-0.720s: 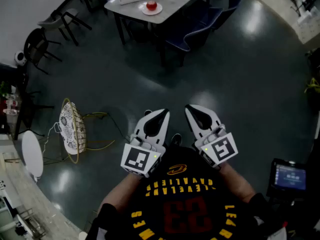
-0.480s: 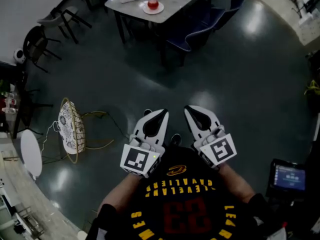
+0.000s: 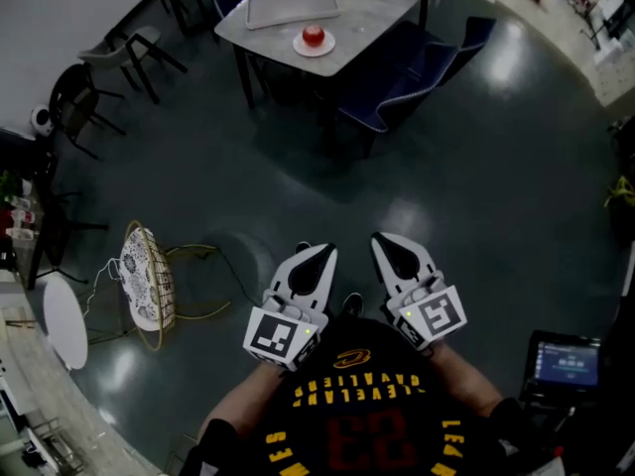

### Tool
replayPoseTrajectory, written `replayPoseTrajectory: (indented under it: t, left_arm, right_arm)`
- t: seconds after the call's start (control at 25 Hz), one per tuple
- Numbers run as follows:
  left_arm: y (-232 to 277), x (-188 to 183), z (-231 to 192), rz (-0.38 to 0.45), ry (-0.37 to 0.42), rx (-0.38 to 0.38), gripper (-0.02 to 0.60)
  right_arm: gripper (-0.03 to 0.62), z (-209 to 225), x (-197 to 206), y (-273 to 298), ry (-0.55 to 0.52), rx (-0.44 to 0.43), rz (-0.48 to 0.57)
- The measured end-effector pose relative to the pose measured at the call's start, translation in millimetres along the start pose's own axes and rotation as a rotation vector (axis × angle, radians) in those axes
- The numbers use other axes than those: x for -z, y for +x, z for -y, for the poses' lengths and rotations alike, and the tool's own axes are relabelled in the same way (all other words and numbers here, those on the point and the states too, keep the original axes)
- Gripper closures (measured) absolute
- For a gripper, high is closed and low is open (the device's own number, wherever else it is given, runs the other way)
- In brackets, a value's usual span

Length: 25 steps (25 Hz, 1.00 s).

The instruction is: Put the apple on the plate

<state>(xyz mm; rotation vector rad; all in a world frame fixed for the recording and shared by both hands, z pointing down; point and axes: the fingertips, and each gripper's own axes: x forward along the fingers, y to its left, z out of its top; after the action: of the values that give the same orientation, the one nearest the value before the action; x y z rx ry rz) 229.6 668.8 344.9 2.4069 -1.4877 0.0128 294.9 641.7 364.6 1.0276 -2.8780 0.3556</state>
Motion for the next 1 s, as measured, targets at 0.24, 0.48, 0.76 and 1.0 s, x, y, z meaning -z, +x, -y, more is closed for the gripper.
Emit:
replayPoseTrajectory:
  t: [0.24, 0.48, 0.76, 1.0]
  left_arm:
    - [34, -18, -64, -0.034, -0.046, -0.011, 0.581]
    - [68, -48, -127, 0.002, -0.035, 0.048, 0.581]
    - [90, -65, -186, 0.001, -0.063, 0.077, 0.581]
    - [92, -66, -235, -0.022, -0.081, 0.026, 0.581]
  right_arm:
    - [0.588, 26, -6, 63, -0.011, 0.034, -0.047]
    - [0.588, 42, -18, 132, 0.005, 0.073, -0.081]
    - [0.588, 55, -27, 193, 0.012, 0.115, -0.105]
    - [0.588, 60, -27, 227, 0.044, 0.146, -0.126]
